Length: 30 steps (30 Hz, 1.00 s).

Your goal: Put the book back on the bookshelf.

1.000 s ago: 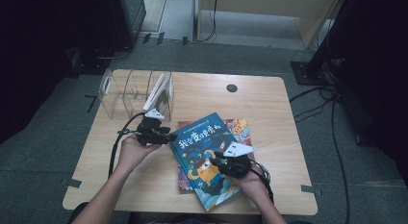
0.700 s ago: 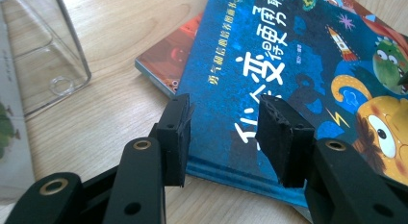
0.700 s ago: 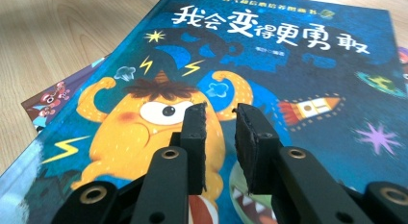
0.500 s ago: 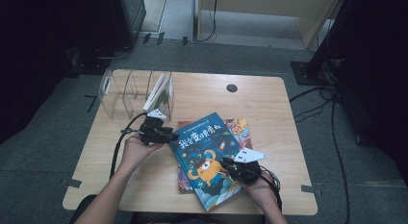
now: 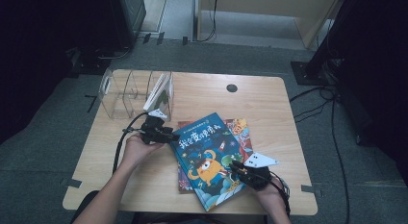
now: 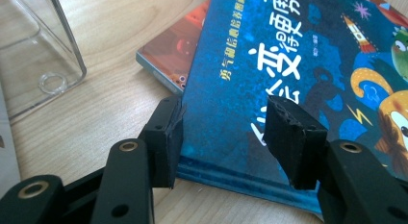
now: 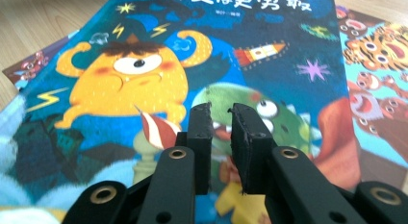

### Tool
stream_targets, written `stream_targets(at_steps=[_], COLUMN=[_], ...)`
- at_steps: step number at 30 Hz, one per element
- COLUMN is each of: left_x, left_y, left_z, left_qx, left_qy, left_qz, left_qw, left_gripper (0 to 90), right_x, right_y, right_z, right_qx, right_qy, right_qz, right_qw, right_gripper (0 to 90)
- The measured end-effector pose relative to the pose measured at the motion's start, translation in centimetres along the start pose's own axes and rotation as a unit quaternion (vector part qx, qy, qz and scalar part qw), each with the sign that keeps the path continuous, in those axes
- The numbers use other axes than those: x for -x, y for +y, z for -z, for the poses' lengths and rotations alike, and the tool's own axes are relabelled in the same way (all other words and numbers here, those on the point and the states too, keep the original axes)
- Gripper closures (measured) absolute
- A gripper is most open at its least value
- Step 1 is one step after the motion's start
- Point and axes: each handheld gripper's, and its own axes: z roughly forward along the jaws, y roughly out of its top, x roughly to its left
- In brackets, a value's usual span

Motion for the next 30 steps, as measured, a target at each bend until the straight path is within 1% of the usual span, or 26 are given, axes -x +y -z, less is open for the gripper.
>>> stream_targets(at_steps=[2, 4, 6, 10, 12, 15, 17, 20, 23, 30], left_x=[0.0, 0.0, -0.1, -0.2, -0.3, -0.3, -0.4, -0.4, -0.5, -0.5], left_y=[0.0, 0.0, 0.0, 0.0, 0.0, -0.1, -0.1, -0.1, -0.1, -0.1], left_z=[0.0, 0.0, 0.0, 0.0, 0.0, -0.1, -0.1, -0.2, -0.3, -0.6], left_qx=[-0.001, -0.001, 0.0, -0.001, -0.001, -0.002, -0.003, -0.005, -0.006, -0.01], left_qy=[-0.001, 0.0, 0.001, 0.005, 0.006, 0.01, 0.008, 0.006, 0.004, 0.006], left_qz=[-0.001, -0.001, -0.002, -0.004, -0.002, -0.001, 0.001, 0.004, 0.005, 0.006], left_qw=[1.0, 1.0, 1.0, 1.0, 1.0, 0.9999, 1.0, 1.0, 1.0, 0.9999], left_gripper=[48.7, 48.4, 47.6, 46.4, 45.8, 45.6, 45.6, 45.7, 45.8, 45.8], right_x=[0.0, 0.1, 0.1, 0.4, 0.4, 0.5, 0.6, 0.7, 0.6, 0.4], right_y=[-0.5, -1.0, -1.4, -2.1, -2.4, -3.0, -3.2, -3.6, -4.0, -4.5], right_z=[0.4, 0.9, 1.4, 2.1, 2.4, 3.0, 3.5, 4.1, 4.6, 5.4], right_qx=[-0.004, -0.005, -0.006, -0.002, 0.0, 0.001, -0.003, -0.005, -0.005, -0.009], right_qy=[-0.001, -0.005, -0.007, -0.011, -0.012, -0.013, -0.017, -0.021, -0.021, -0.019], right_qz=[-0.002, 0.005, 0.0, 0.002, 0.0, -0.002, -0.009, -0.014, -0.021, -0.03], right_qw=[1.0, 1.0, 1.0, 0.9999, 0.9999, 0.9999, 0.9998, 0.9997, 0.9995, 0.9993], right_gripper=[76.8, 76.8, 76.2, 74.2, 72.5, 72.4, 72.6, 73.2, 76.5, 83.1])
